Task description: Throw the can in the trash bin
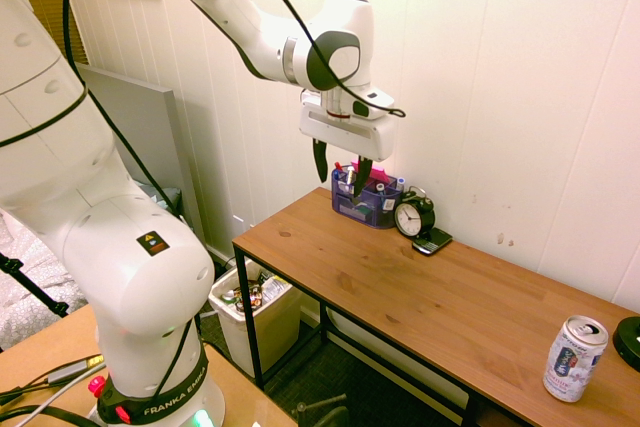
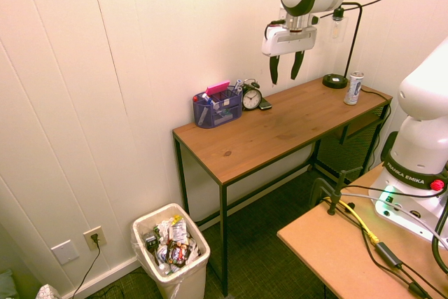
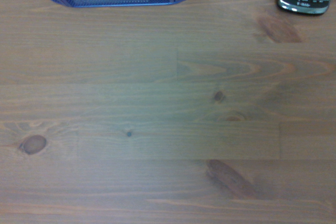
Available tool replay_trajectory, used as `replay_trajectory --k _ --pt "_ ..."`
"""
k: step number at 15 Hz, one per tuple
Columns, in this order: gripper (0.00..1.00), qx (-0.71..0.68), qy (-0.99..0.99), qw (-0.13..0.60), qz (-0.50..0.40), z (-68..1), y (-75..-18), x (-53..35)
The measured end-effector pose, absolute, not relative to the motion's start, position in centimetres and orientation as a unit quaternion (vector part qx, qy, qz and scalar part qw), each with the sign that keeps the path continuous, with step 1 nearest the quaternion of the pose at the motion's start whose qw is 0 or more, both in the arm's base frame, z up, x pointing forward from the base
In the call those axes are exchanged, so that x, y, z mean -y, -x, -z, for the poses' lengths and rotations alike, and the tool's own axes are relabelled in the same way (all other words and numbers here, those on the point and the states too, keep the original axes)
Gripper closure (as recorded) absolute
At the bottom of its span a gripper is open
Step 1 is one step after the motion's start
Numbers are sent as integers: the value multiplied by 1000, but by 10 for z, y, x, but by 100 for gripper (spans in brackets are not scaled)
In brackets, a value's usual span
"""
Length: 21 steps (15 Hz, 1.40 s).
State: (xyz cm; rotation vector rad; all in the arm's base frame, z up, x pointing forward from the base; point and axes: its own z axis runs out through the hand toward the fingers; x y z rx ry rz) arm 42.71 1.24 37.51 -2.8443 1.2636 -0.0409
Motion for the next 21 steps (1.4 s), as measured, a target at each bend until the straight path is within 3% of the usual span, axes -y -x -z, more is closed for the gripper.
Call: replay_trajectory --k 4,12,17,21 --pt "0 -443 896 17 11 -368 -430 10" --pt "0 -623 781 47 -6 -353 -404 205" --pt "0 -685 726 29 -43 -295 -374 286" --pt "0 -758 651 4 -44 -262 -401 354"
